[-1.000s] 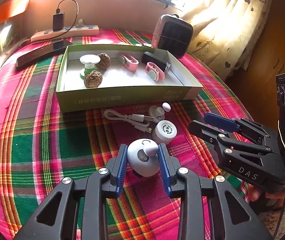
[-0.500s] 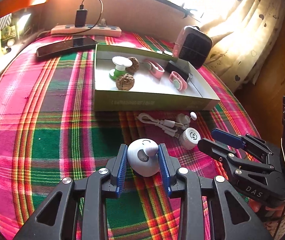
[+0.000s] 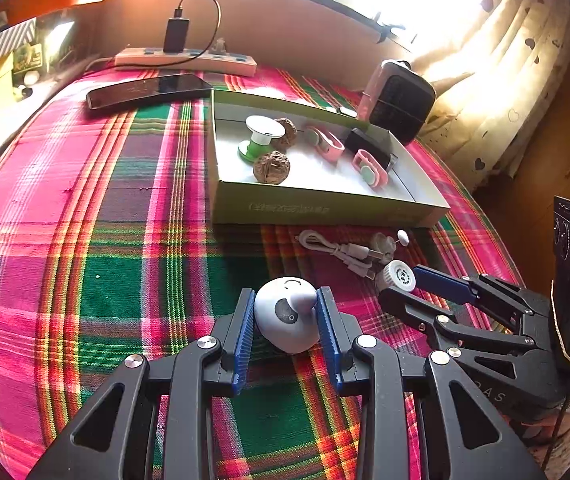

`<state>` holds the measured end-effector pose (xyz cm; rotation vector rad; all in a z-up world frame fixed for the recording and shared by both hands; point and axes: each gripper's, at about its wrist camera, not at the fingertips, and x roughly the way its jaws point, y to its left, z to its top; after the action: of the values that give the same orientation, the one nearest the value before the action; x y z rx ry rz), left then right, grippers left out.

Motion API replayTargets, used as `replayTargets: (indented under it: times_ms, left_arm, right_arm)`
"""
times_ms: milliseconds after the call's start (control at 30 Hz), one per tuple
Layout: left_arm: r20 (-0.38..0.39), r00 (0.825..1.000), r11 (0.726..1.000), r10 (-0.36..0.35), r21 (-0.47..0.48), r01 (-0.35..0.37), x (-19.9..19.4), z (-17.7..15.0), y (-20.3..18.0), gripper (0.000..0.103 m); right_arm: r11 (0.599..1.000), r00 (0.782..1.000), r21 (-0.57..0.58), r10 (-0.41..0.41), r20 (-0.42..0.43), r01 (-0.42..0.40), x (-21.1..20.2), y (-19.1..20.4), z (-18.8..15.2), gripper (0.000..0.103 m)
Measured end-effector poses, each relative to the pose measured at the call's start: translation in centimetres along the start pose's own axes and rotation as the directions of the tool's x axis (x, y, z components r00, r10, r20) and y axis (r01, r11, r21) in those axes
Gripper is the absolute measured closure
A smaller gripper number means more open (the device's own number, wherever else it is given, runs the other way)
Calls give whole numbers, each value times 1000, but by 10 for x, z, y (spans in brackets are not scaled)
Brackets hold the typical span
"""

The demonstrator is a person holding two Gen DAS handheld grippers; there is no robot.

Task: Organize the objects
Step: 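Grasp the white round printed container with the right tool while the left tool holds the toy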

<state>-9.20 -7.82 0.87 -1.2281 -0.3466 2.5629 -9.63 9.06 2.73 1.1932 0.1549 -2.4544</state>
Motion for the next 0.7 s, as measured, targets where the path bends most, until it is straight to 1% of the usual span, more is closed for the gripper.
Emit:
replayTargets:
  times_ms: [300, 600, 633, 700]
  left_arm:
    - [0, 1000, 1000, 1, 0, -1, 0, 0, 0, 74]
    - [1, 1000, 1000, 5, 5, -5, 0, 0, -1, 74]
    - [2, 1000, 1000, 7, 8, -7, 0, 0, -1, 74]
    - [1, 1000, 1000, 7, 8, -7, 1, 0, -2, 74]
  right_arm:
    - [1000, 1000, -14, -22, 0, 22, 4, 3, 4, 59]
    - [1000, 1000, -14, -26, 1, 26, 5, 3, 5, 59]
    - [1000, 1000, -14, -26, 1, 26, 5, 3, 5, 60]
    - [1000, 1000, -12, -29, 1, 29, 4, 3, 5, 64]
